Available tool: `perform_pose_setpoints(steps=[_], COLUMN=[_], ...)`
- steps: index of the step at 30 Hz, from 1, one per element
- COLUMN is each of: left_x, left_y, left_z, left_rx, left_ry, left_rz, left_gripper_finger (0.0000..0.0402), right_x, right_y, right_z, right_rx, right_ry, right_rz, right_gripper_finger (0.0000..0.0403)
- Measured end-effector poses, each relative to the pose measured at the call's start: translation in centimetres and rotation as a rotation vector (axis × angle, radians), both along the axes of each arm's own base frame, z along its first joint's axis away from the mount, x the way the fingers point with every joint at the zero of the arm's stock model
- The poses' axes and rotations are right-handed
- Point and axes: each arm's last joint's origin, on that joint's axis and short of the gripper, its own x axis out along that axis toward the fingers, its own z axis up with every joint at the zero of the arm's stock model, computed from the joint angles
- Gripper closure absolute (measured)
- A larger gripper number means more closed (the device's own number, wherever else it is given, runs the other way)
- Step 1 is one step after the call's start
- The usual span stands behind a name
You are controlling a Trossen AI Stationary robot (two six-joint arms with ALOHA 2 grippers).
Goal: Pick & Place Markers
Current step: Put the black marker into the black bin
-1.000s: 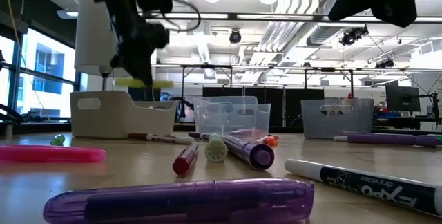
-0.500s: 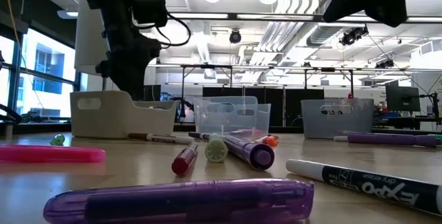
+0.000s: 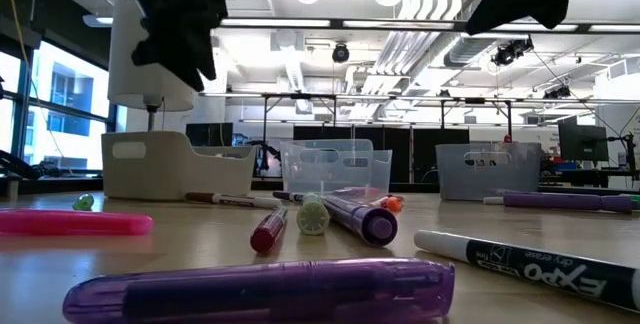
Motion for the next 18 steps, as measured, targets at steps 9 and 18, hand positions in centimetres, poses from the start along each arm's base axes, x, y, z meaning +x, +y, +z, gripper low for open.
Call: perform_pose_setpoints(steps=[9, 18], left_x=[0.1, -0.5], left_y=[-4.9, -7.4], left_z=[-1.4, -5.4], left_rx=[-0.056, 0.116], left_ry=[0.124, 0.285], left_rz=[-0.27, -0.486], left_gripper_finger=[0.0381, 0.0399], right_x=[0.5, 4.1], right_y=[-0.9, 0.4], right_z=[0.1, 1.5], right_rx=[-0.012, 0.107], right_ry=[-0.025, -0.108], right_rz=[-0.058, 0.006], right_gripper_finger=[0.0402, 0.0403])
